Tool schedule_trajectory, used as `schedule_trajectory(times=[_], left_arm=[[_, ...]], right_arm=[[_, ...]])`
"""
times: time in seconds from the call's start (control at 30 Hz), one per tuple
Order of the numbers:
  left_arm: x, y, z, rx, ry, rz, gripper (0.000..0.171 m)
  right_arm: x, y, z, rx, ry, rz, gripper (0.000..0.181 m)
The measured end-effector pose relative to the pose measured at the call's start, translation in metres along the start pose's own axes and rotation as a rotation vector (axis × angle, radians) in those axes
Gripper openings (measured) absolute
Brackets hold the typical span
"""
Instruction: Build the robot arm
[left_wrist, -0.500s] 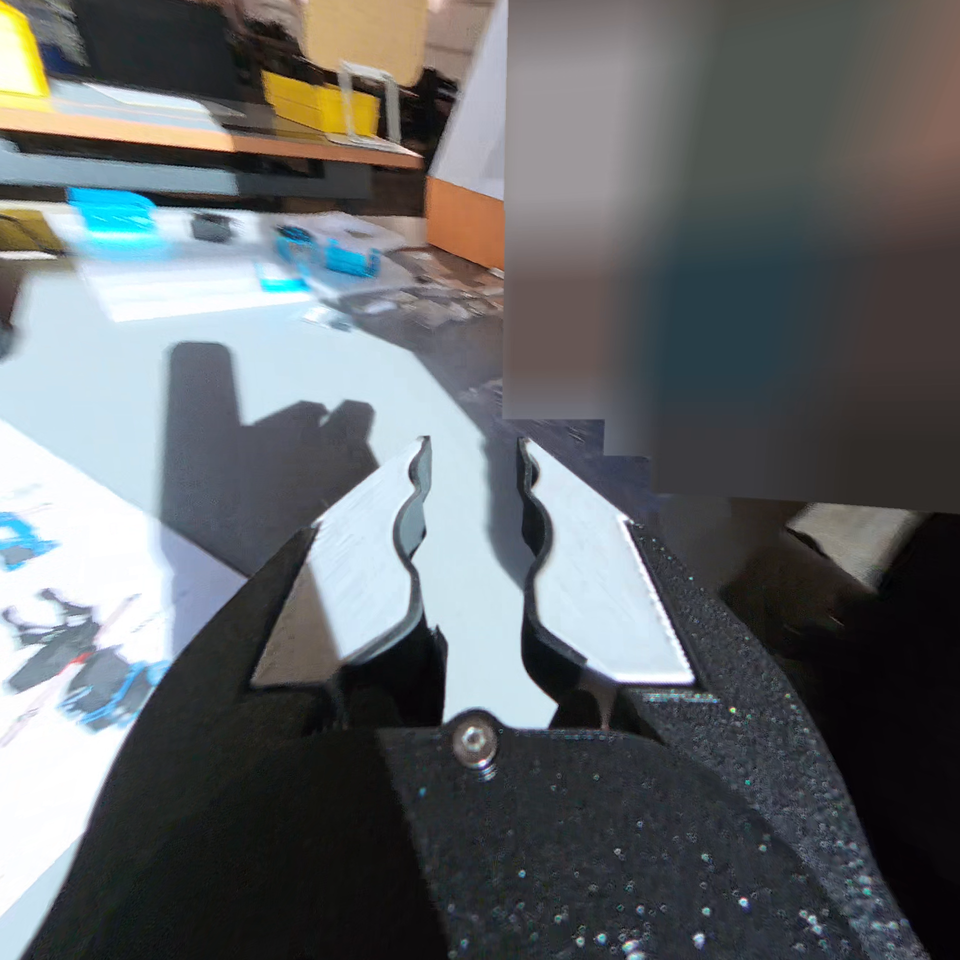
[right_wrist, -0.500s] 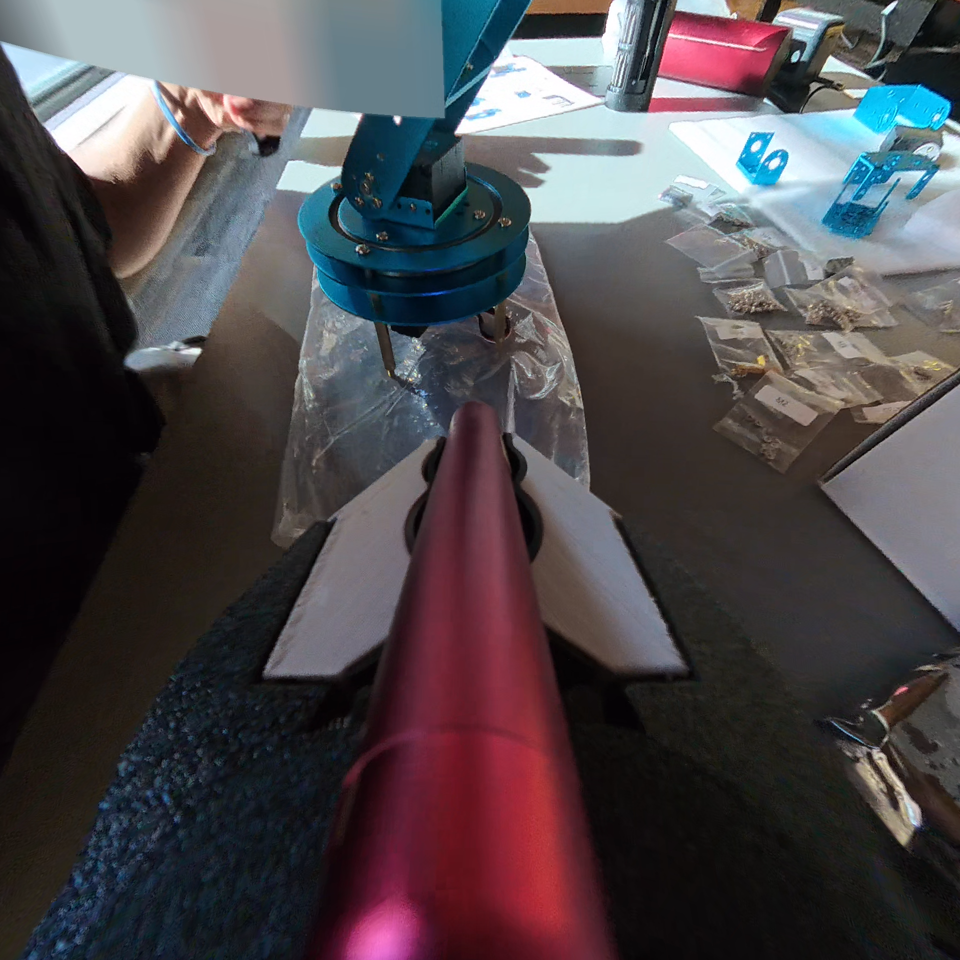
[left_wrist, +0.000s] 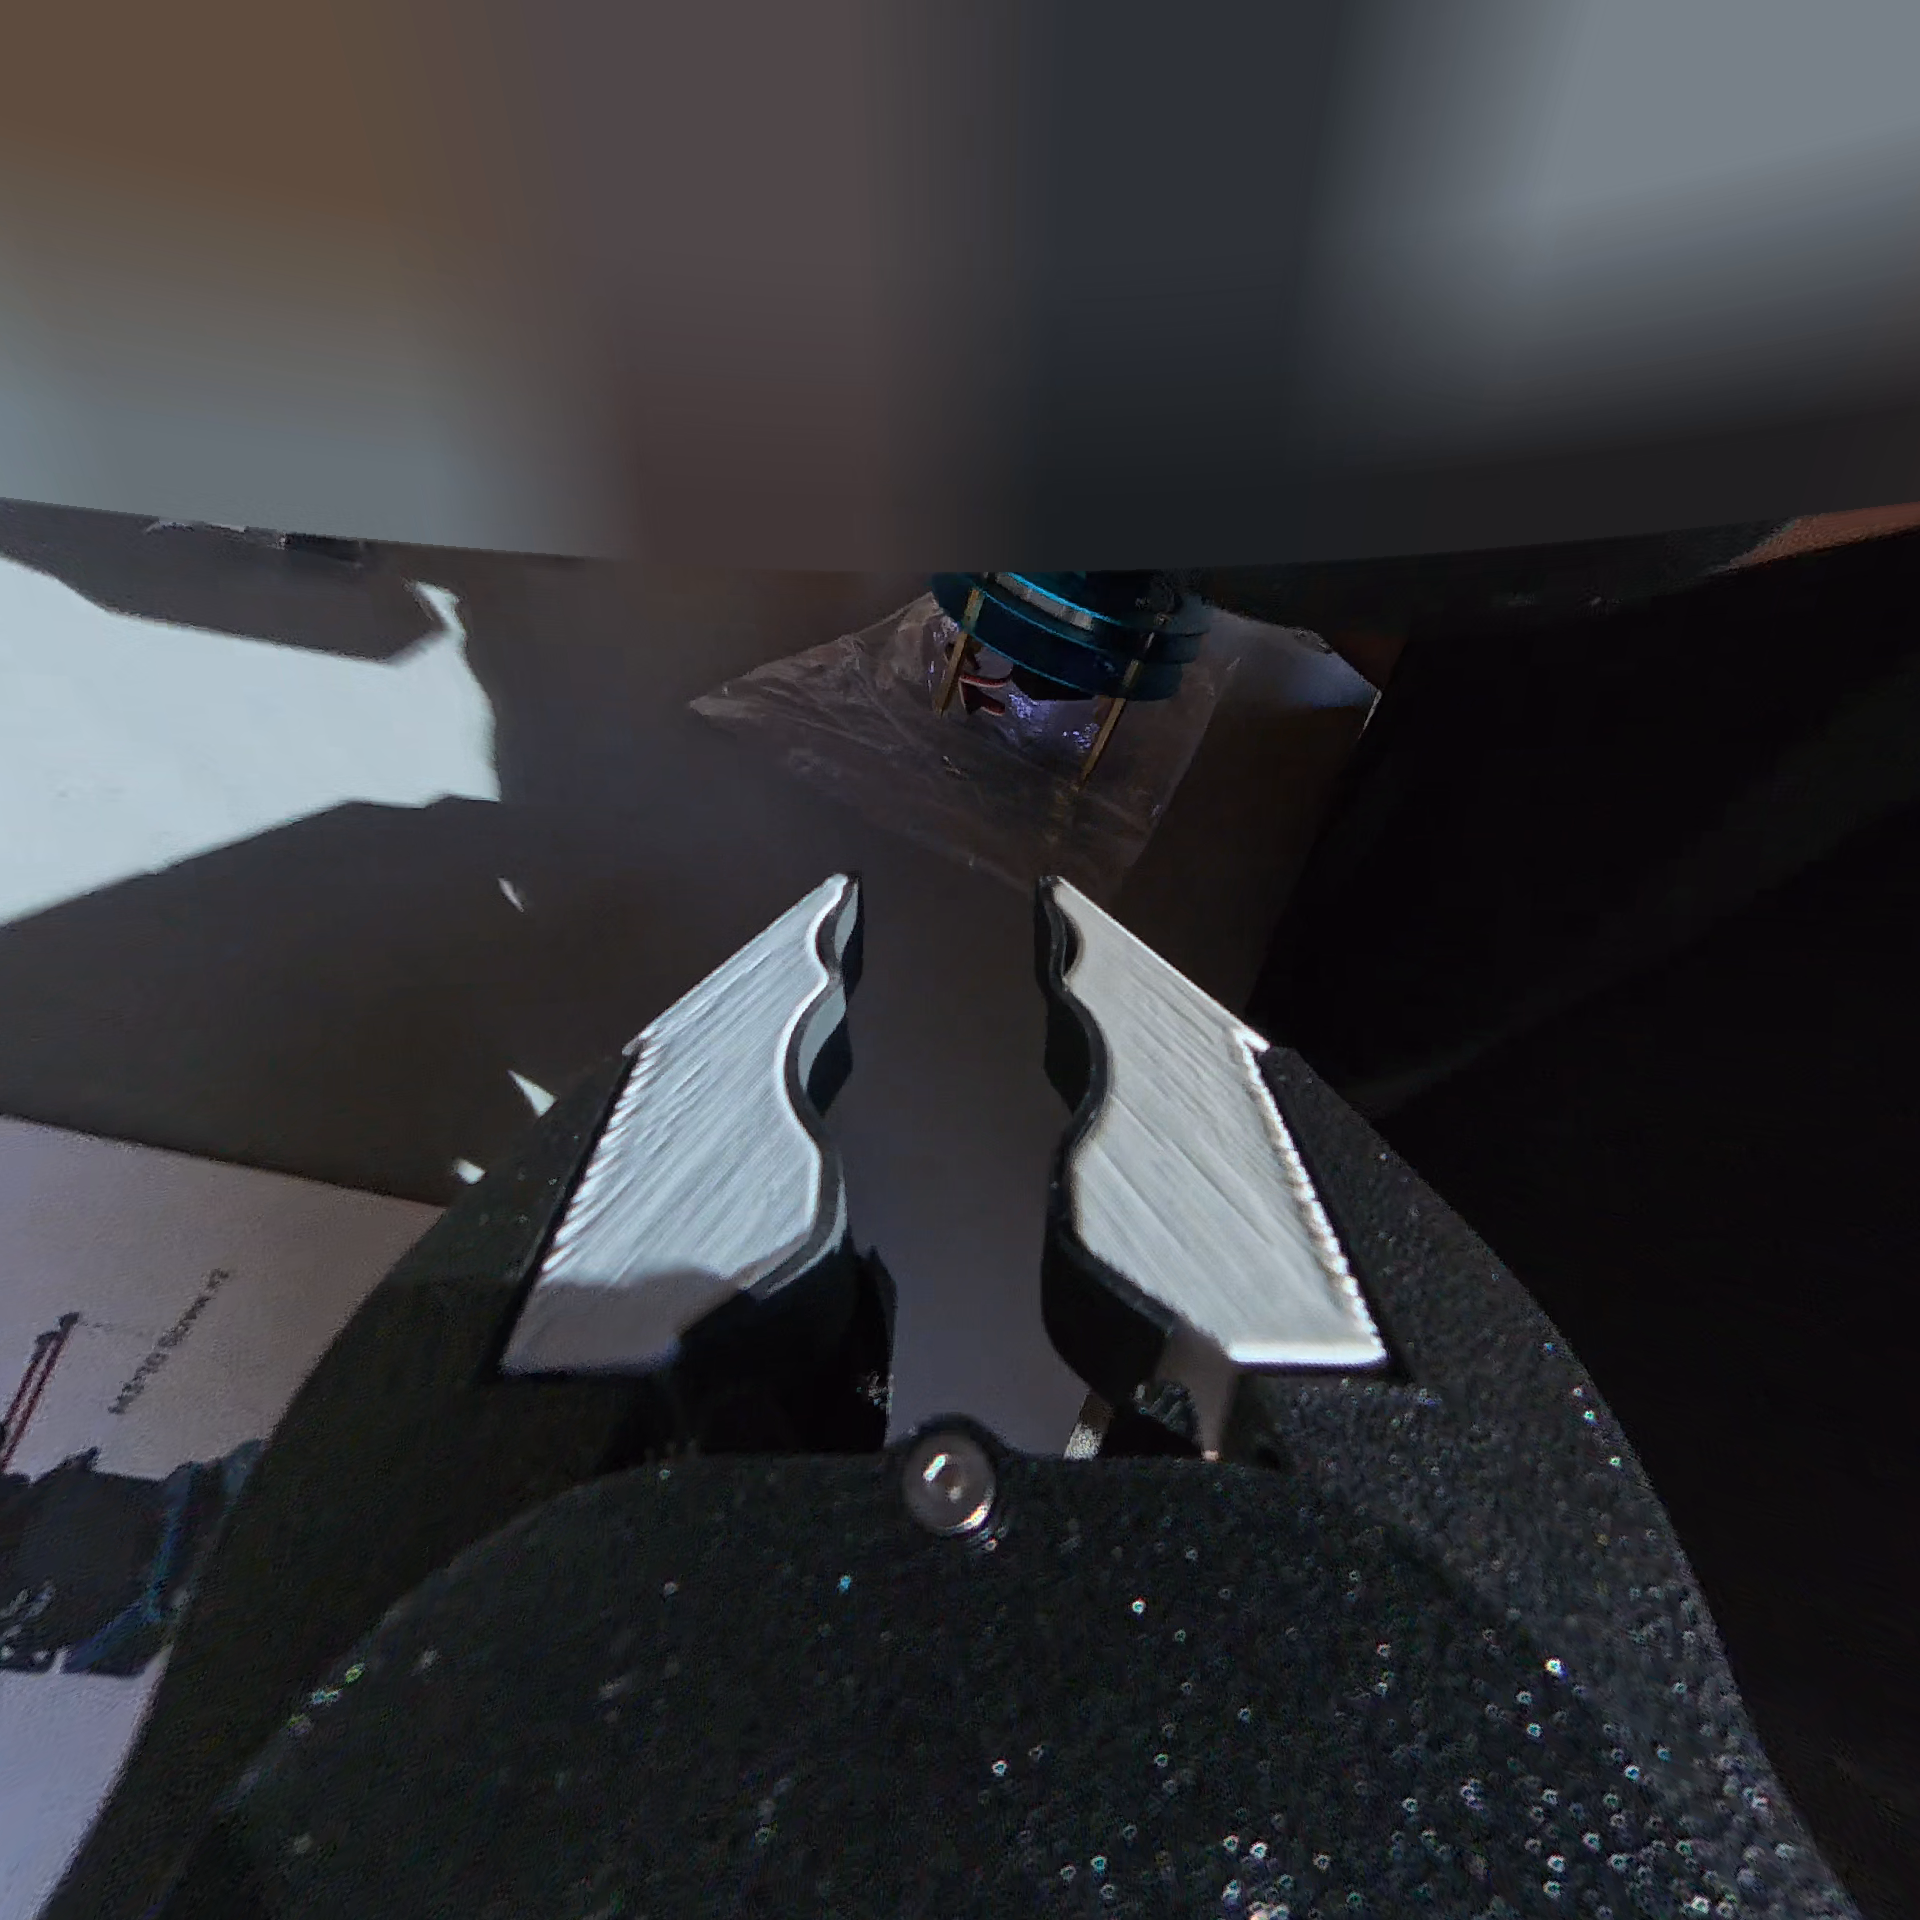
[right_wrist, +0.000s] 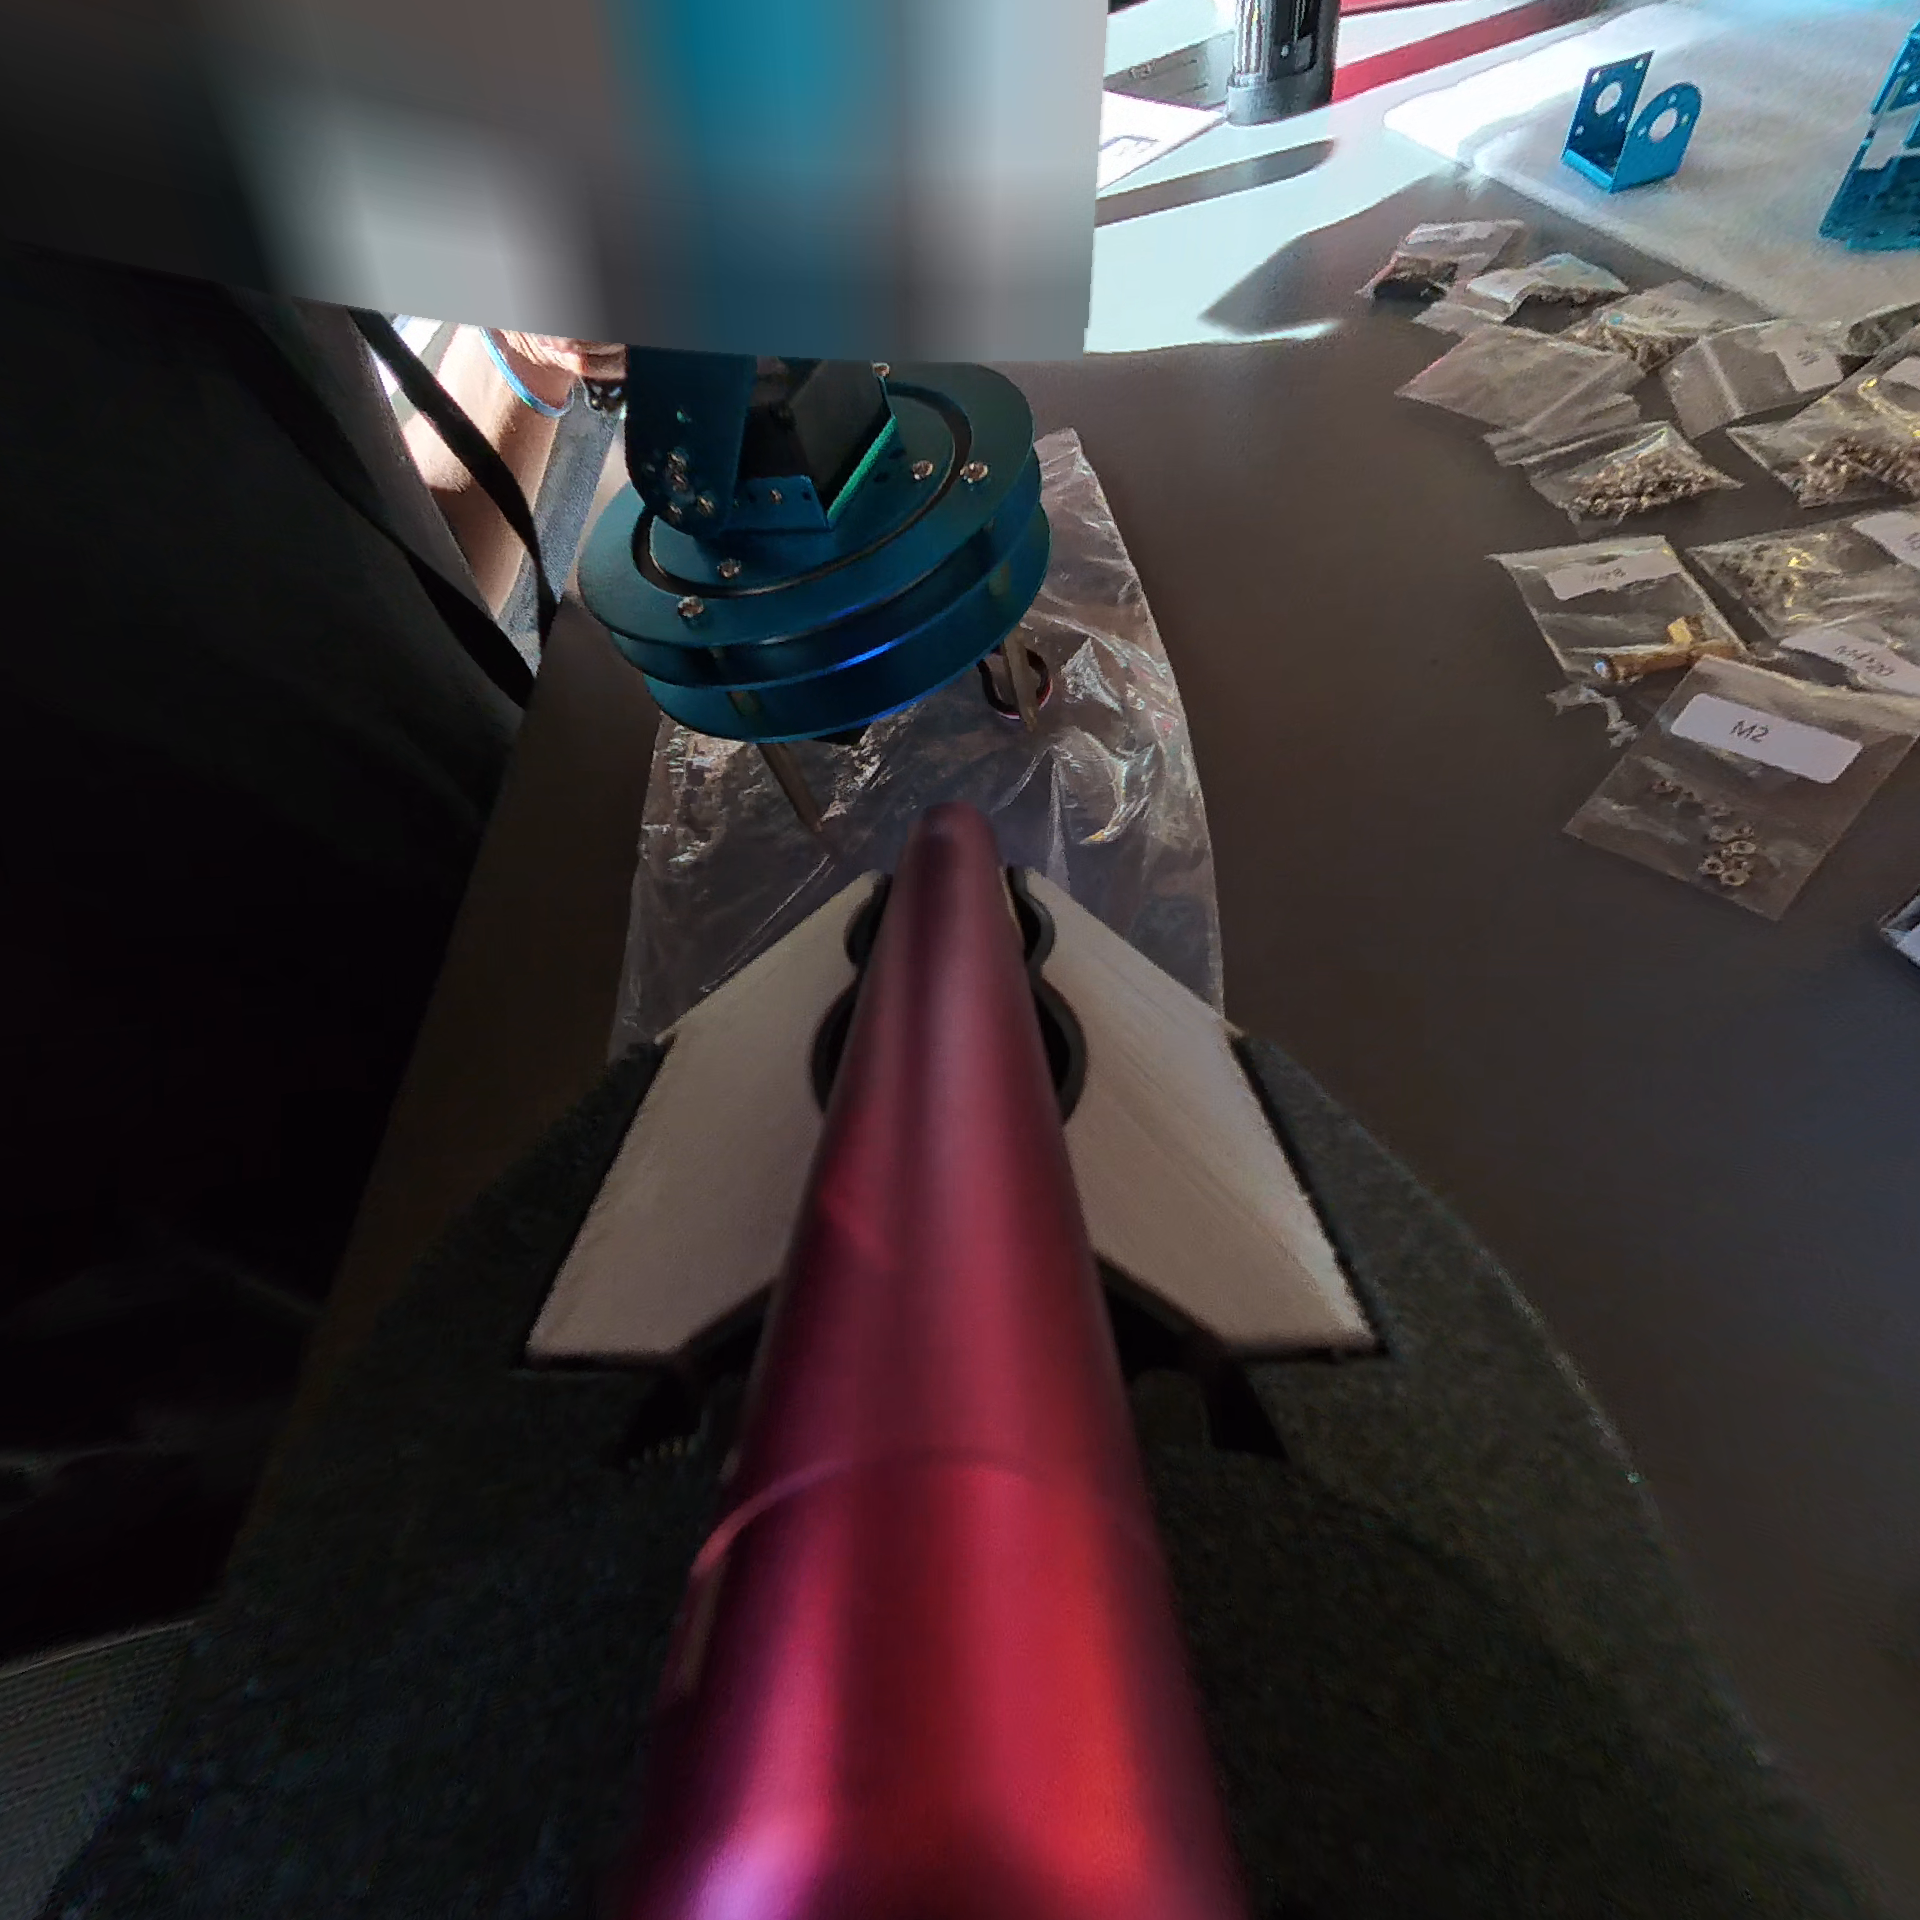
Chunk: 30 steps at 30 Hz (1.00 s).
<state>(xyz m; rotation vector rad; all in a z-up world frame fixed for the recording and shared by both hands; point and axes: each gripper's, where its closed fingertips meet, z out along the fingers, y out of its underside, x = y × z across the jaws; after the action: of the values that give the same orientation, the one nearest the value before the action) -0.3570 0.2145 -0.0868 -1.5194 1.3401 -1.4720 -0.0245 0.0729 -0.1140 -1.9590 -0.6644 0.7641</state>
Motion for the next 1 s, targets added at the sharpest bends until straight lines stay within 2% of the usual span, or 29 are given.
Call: schedule_trajectory(times=[0.27,0.63,0.77,0.83,0.9,1.0], left_arm=[[-0.009,0.007,-0.006,-0.004,-0.058,-0.009,0.033],[-0.010,0.012,-0.002,-0.034,-0.047,-0.025,0.033],[-0.015,0.020,0.004,-0.090,-0.094,-0.014,0.033],[-0.018,0.023,0.009,-0.117,-0.169,0.046,0.033],[-0.008,0.022,0.018,-0.124,-0.227,0.119,0.033],[0.033,0.000,0.049,-0.019,-0.250,0.190,0.033]], right_arm=[[0.002,0.005,-0.001,-0.019,0.001,0.060,0.022],[0.004,0.006,0.000,-0.028,-0.007,0.085,0.021],[-0.002,0.002,-0.002,-0.035,-0.031,0.053,0.022],[-0.004,0.000,-0.004,-0.040,-0.030,0.021,0.021],[-0.007,0.002,-0.007,-0.065,-0.020,-0.032,0.021],[-0.007,0.014,-0.012,-0.116,0.039,-0.118,0.023]])
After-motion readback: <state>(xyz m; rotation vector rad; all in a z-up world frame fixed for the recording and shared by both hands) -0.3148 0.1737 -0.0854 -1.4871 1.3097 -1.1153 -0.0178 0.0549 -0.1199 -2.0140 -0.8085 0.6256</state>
